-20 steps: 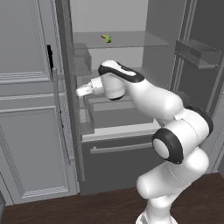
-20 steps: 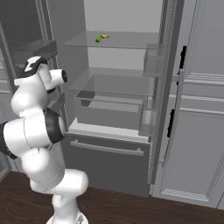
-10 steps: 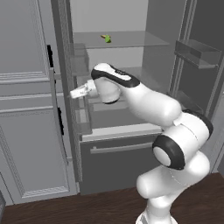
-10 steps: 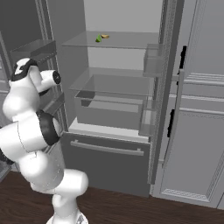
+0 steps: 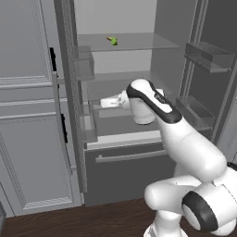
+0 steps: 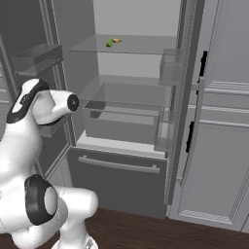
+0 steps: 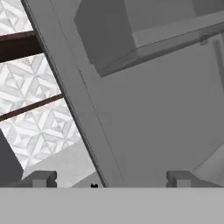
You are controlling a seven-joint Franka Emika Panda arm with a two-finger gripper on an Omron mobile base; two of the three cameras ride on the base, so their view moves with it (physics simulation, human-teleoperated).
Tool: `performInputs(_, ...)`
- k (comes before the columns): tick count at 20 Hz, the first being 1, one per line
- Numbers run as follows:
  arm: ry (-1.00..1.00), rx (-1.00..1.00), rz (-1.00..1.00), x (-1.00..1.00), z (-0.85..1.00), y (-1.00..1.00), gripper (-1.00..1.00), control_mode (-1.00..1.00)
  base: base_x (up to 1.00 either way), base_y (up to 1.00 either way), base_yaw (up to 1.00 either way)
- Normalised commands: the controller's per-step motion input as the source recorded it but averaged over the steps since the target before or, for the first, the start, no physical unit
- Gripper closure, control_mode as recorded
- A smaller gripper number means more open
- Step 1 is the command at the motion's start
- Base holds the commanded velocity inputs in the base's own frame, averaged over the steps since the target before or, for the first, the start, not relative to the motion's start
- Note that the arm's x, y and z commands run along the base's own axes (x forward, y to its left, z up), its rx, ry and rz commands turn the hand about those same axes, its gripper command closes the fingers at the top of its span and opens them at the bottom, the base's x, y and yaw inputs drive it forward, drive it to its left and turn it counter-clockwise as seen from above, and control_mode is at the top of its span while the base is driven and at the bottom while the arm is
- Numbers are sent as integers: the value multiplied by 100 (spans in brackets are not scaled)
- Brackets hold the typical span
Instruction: Grab a lemon wedge from the fridge and one ice cube from the ice bowl, and put them in the glass of lemonade.
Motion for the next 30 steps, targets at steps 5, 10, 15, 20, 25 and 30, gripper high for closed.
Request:
performInputs(5, 18, 1, -40, -44, 53, -99, -100, -100, 0, 0, 0)
performInputs(10, 31, -8, -49, -6, 63, -93, -100, -100, 0, 0, 0)
performInputs(15, 40, -31, -45, 0, 34, -98, -100, -100, 0, 0, 0)
performInputs(20, 35, -25, -19, -44, 1, -74, -100, -100, 0, 0, 0)
performInputs(25, 10, -18, 10, -100, 38, -2, -100, -100, 0, 0, 0)
performInputs(30, 0, -16, 18, -96, 44, -2, -100, -100, 0, 0, 0)
